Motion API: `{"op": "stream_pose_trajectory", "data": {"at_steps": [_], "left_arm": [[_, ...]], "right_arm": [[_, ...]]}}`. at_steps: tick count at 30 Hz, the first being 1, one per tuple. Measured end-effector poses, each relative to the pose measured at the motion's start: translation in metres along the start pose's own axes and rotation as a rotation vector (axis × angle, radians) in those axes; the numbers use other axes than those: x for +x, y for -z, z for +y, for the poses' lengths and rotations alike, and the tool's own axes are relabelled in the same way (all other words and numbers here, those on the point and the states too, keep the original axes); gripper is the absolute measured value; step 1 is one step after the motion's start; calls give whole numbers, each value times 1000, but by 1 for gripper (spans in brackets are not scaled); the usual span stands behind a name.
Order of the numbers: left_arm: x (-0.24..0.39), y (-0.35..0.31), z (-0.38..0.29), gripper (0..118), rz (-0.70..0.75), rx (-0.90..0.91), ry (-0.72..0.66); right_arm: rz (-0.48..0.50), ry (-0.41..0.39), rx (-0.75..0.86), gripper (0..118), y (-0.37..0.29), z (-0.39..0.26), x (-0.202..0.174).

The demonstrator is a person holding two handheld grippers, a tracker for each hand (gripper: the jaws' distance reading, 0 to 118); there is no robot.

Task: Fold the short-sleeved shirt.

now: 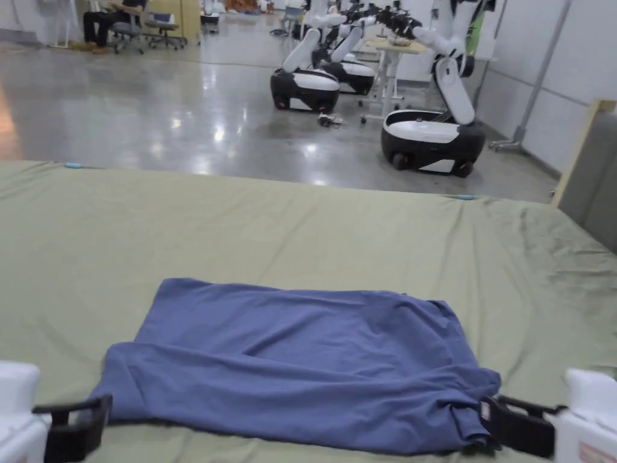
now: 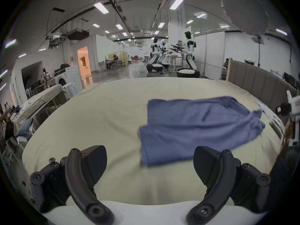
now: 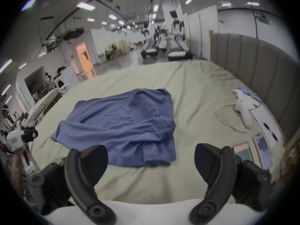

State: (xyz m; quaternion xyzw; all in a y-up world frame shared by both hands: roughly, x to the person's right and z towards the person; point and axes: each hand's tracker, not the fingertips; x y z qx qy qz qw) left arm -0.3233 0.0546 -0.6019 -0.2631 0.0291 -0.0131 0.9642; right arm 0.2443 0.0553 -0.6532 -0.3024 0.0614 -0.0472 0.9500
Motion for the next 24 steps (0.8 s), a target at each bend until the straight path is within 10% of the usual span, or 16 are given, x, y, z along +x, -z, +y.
{"op": "stream_pose_trajectory", "data": {"at_steps": [2, 3, 7, 10, 12, 13, 19, 21, 22, 24], "left_arm": [[7, -1, -17, 40, 67, -79, 76], [12, 1, -25, 9, 114, -104, 122], [-8, 30, -30, 7, -17, -220, -10], [-6, 54, -19, 61, 44, -203, 111], [-17, 77, -9, 70, 24, -219, 117], [-7, 82, -7, 100, 0, -232, 106], [-18, 134, 21, 104, -15, -296, 8], [-11, 138, 25, 83, -3, -356, -13], [-10, 141, 26, 20, -21, -360, -4], [-3, 139, 28, 12, 1, -338, -20]], "right_arm": [[-9, -35, -4, 1, -15, -18, -14], [-13, -24, -18, 0, -15, -30, -17], [-8, 77, -9, 0, -22, -45, -29], [-7, 53, -26, 0, -22, -46, -34], [-12, 38, -33, 0, -20, -43, -32], [-10, 36, -36, 0, -19, -40, -30], [-7, 15, -64, 0, -19, -29, -30], [-25, -16, -78, 0, -9, -23, -29], [-32, -35, -81, 1, -6, -21, -28], [-50, -61, -72, 22, 6, -14, -25]]}}
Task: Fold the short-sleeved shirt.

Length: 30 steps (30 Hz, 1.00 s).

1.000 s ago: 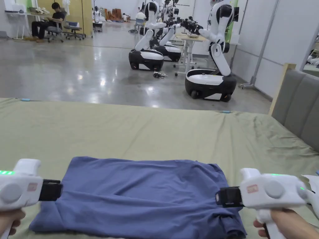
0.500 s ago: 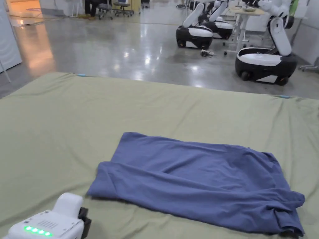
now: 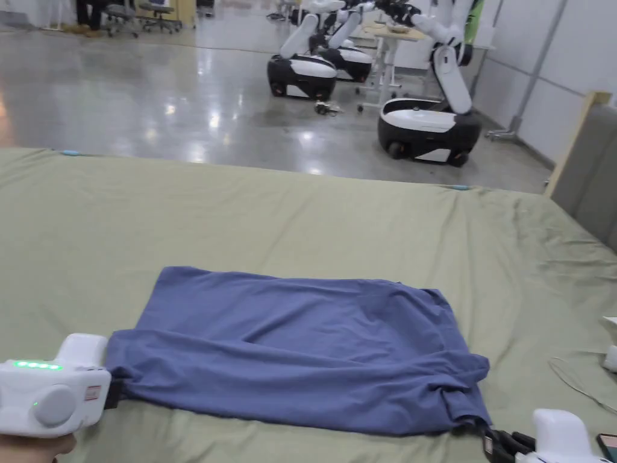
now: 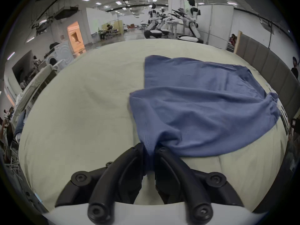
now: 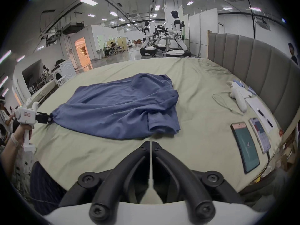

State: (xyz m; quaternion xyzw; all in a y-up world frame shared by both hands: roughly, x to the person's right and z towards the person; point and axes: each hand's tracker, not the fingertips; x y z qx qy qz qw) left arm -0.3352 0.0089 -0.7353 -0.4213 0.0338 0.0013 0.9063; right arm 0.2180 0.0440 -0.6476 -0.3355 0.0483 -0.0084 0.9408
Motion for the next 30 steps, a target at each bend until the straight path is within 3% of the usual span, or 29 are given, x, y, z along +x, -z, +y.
{"op": "stream_pose_trajectory", "data": {"at_steps": [2, 3, 4, 6, 7, 8, 9, 10, 12, 13, 21, 25, 30], "left_arm": [[8, -8, 3, 11, -34, -13, 2], [13, -12, 4, 11, -33, -7, 17], [18, -16, 7, 11, -18, 5, 37], [11, -18, 10, 11, -20, 16, 35], [13, -21, 13, 11, -22, 20, 30], [14, -22, 14, 11, -23, 21, 30], [14, -25, 14, 11, -23, 24, 34], [15, -26, 15, 11, -16, 24, 40], [17, -28, 15, 6, -29, 4, 68], [15, -30, 15, 6, -24, -2, 79], [17, -110, 23, 6, -58, 70, 220], [13, -142, 3, 6, -92, 61, 209], [8, -118, -40, 6, -125, -43, 132]], "right_arm": [[36, -11, -13, 110, 16, 7, 6], [66, -15, -65, 117, 32, 11, 9], [126, -22, 4, 114, 37, 15, 7], [34, -30, -86, 116, 59, 17, 8], [27, -29, -108, 115, 73, 18, 9], [11, -19, -134, 106, 80, 19, 9], [-15, 4, -172, 70, 88, 20, 10], [-20, 38, -177, 9, 106, 24, 20], [81, 139, -205, 9, 111, 25, 29], [58, 136, -203, 9, 105, 28, 30], [111, -32, -187, 9, 8, 65, 34], [134, -26, -238, 9, -16, 51, 46], [158, -20, -261, 10, -7, 3, 49]]}}
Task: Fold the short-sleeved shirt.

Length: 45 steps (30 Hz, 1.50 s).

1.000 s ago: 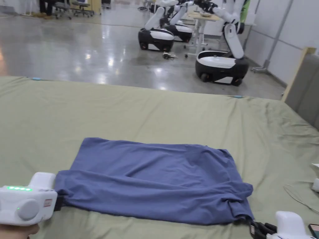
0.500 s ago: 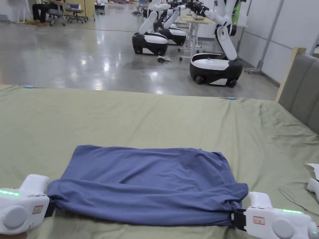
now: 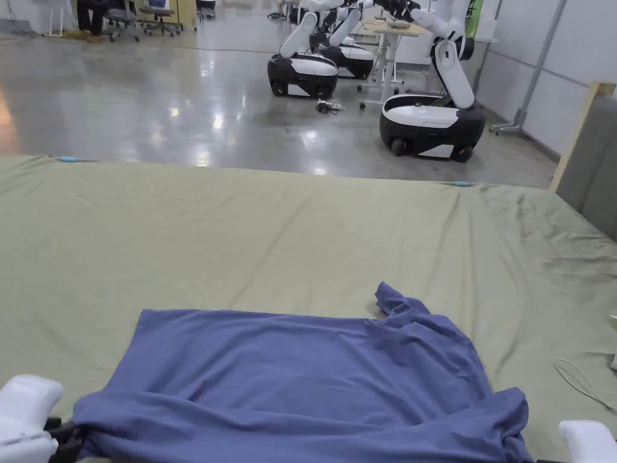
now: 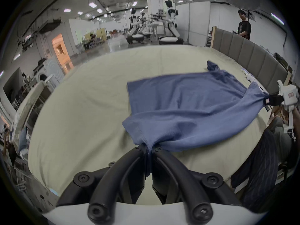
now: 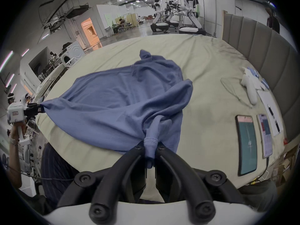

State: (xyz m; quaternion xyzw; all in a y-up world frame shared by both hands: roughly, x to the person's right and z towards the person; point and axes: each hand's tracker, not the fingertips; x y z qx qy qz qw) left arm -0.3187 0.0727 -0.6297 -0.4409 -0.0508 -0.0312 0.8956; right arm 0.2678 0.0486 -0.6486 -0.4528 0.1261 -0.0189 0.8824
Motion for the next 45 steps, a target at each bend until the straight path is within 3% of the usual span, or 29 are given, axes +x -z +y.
{"op": "stream_pose_trajectory", "data": {"at_steps": [2, 3, 5, 6, 7, 9, 11, 12, 13, 14, 16, 18, 22, 23, 24, 25, 26, 27, 30, 33, 34, 35, 36, 38, 40, 41, 42, 44, 45], "left_arm": [[-1, 15, -17, 7, -2, -16, -22], [3, 20, -26, 13, -1, -16, -30], [1, 18, -41, 69, -15, 31, -67], [1, 12, -49, 91, -25, 102, -97], [6, -4, -51, 102, 0, 213, -106], [6, -25, -55, 102, 11, 358, -85], [5, -32, -38, 100, 71, 342, -73], [5, -32, -30, 93, 111, 339, -63], [3, -27, -20, 52, 131, 326, -58], [2, -21, -9, 9, 137, 308, -58], [-7, 6, 18, 5, 138, 268, -59], [-19, 35, 45, 5, 58, 244, -50], [-43, 108, 113, 6, 43, 192, -77], [-50, 131, 126, 16, 49, 177, -79], [-54, 150, 142, 42, 66, 166, -95], [-59, 171, 158, 77, 98, 127, -77], [-63, 186, 168, 95, 114, 109, -63], [-60, 203, 177, 101, 139, 73, -55], [-65, 242, 194, 101, 149, -9, -52], [-57, 266, 195, 91, 252, -73, -24], [-61, 245, 185, 59, 253, -123, -4], [-36, 235, 188, 26, 136, -80, -28], [-27, 224, 189, 6, 129, -31, -47], [-9, 207, 184, 6, 204, 45, 63], [-7, 211, 185, 6, 160, 47, 101], [-6, 200, 183, 6, 156, 62, 90], [-5, 187, 181, 6, 141, 106, 83], [15, 151, 191, 6, 127, 132, 71], [16, 140, 191, 6, 124, 142, 66]], "right_arm": [[2, 40, 12, 10, 12, -15, 4], [18, 75, 45, 22, 15, -23, 8], [70, 73, 164, 111, 11, -37, 14], [82, 66, 196, 117, 6, -41, 14], [91, 74, 207, 113, -4, -48, 14], [73, 20, 312, 117, -24, -39, 10], [-56, -61, 329, 110, -33, -25, -3], [-64, -87, 349, 88, -39, -16, -12], [-39, -91, 361, 23, -41, -8, -19], [-30, -82, 357, 0, -42, 0, -25], [-16, -75, 394, 0, -43, 15, -46], [68, -90, 385, 0, -42, 24, -59], [49, -128, 366, 0, -29, 17, -80], [51, -128, 358, 0, -27, 16, -84], [51, -127, 354, 0, -24, 10, -83], [52, -125, 346, 0, -23, 8, -85], [52, -120, 339, 0, -23, 7, -87], [50, -115, 330, 0, -23, 6, -87], [1, -130, 306, 0, -21, 5, -84], [-30, -97, 290, 0, -15, 18, -67], [-36, -76, 285, 0, -12, 28, -60], [-50, -58, 282, 0, -7, 37, -54], [-65, -49, 278, 0, 4, 50, -46], [-101, -73, 260, 0, 26, 77, -31], [-134, -81, 229, 0, 60, 112, -14], [-130, -65, 209, 3, 79, 132, -2], [-120, -50, 197, 21, 95, 149, 9], [-55, -21, 211, 112, 123, 176, 30], [-28, 4, 172, 117, 140, 190, 41]]}}
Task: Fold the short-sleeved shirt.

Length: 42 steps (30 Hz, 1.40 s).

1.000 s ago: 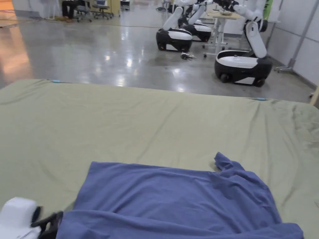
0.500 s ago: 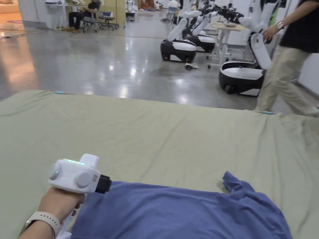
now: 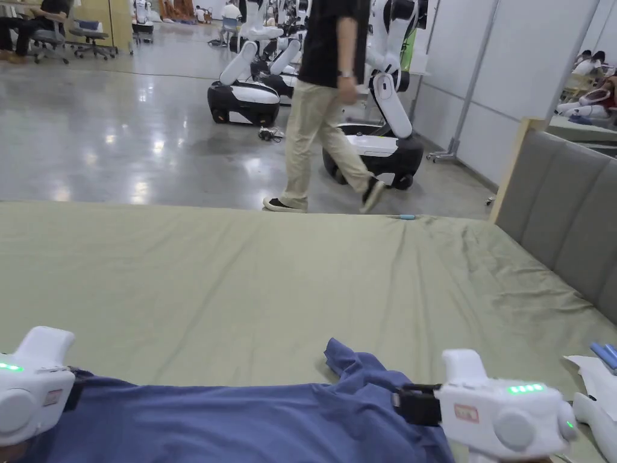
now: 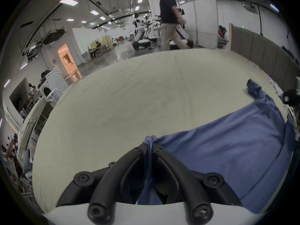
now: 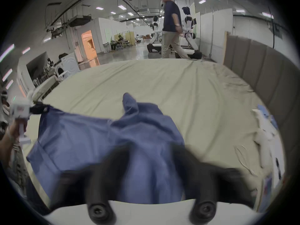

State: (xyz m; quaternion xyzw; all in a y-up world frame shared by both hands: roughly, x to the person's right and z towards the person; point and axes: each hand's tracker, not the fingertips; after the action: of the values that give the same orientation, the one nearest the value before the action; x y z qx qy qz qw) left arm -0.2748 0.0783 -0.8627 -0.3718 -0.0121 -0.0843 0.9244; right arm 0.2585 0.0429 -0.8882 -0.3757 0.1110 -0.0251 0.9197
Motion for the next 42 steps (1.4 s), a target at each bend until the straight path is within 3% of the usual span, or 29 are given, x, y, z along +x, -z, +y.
{"op": "stream_pose_trajectory", "data": {"at_steps": [1, 2, 4, 7, 8, 9, 10, 11, 12, 13, 14, 16, 18, 23, 27, 29, 31, 35, 39, 40, 41, 42], "left_arm": [[0, -9, 1, 6, 2, 5, 0], [-10, -2, 2, 6, 0, 0, -4], [-12, -12, 0, 6, 7, 10, -9], [-12, -10, -3, 6, 10, -9, -15], [-12, -9, -3, 6, 14, -8, -20], [-13, -8, -3, 6, 15, -11, -23], [-13, -5, -3, 6, 18, -16, -24], [-14, -3, -2, 6, 19, -17, -25], [-15, -2, 0, 6, 18, -18, -25], [-16, -1, 3, 6, 19, -19, -19], [-12, -2, 4, 6, 29, -16, -12], [-15, -7, 8, 6, 25, -6, -21], [-16, -22, 10, 6, 15, 13, -35], [-29, -87, -5, 6, -9, 114, -28], [-40, -154, -53, 6, -49, 169, -75], [-42, -176, -84, 6, -47, 168, -72], [-33, -194, -120, 6, -64, 103, -69], [-16, -182, -192, 6, -59, -39, -51], [-13, -158, -221, 7, -68, -79, -142], [-14, -157, -221, 7, -47, -47, -154], [-16, -161, -215, 15, -48, 15, -180], [-17, -170, -207, 36, -25, 43, -176]], "right_arm": [[-44, 19, -47, 114, 18, 6, 6], [-116, 28, 3, 113, 31, 7, 12], [-202, -14, -85, 112, 63, 11, 15], [-211, -33, -194, 112, 87, 2, 16], [-207, -51, -237, 104, 90, -2, 13], [-208, -77, -287, 87, 93, -5, 8], [-236, -85, -234, 81, 85, -4, 2], [-203, -72, -233, 57, 73, 6, -3], [-188, -82, -253, 26, 65, 11, -6], [-224, -187, -237, 6, 55, 14, -12], [-236, -243, -199, 6, 43, 16, -14], [-178, -237, -215, 6, 21, 30, -17], [-205, -299, -146, 6, -7, 35, -22], [-151, -326, -32, 6, -95, 31, -31], [-69, -281, 31, 6, -158, -12, -36], [-61, -298, 27, 6, -179, -44, -40], [-43, -289, 20, 6, -189, -82, -44], [-53, -251, -64, 6, -178, -159, -43], [-63, -133, -75, 7, -158, -199, -37], [-74, -111, -43, 8, -159, -200, -37], [-90, -93, 1, 21, -165, -197, -38], [-95, -89, 28, 53, -174, -192, -40]]}}
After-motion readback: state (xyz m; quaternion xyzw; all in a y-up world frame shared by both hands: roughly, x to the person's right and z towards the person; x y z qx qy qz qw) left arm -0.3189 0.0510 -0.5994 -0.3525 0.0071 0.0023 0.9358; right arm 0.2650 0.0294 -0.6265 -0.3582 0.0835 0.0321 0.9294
